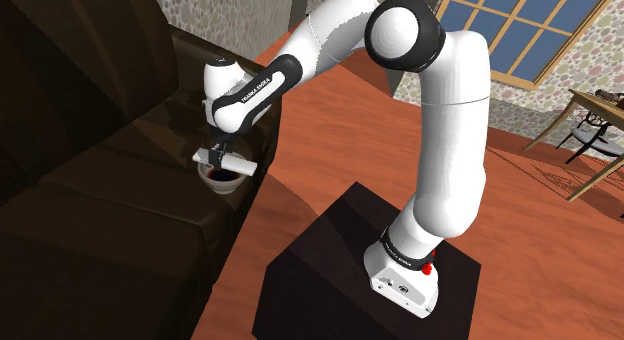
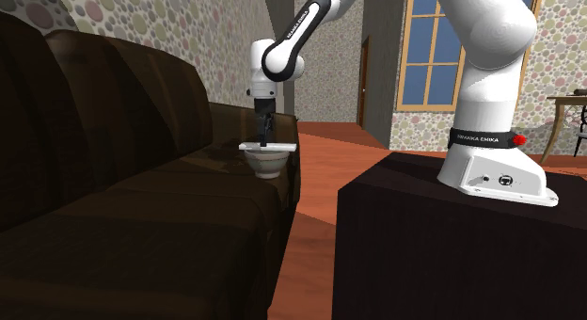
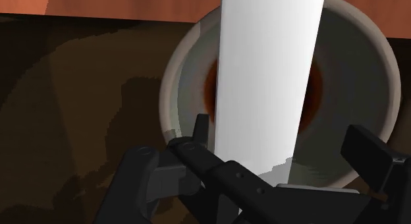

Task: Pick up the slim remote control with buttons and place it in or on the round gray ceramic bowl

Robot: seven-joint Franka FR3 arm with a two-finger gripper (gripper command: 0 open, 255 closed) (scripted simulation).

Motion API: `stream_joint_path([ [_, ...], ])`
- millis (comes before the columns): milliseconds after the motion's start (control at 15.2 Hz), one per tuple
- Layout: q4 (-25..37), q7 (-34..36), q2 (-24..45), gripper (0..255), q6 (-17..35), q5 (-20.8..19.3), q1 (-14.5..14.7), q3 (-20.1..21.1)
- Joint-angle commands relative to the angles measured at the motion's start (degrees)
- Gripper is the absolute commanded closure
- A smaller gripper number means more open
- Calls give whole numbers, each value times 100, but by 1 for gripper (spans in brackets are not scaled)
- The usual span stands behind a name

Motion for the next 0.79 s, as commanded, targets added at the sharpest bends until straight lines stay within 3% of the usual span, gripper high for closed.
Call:
stream_joint_path([
  [0, 2, -1, 0, 0, -1, 0, 0, 0],
  [264, -6, -132, -543, 0, -527, 202, -81, 141],
  [726, -6, -132, -543, 0, -527, 202, -80, 140],
])
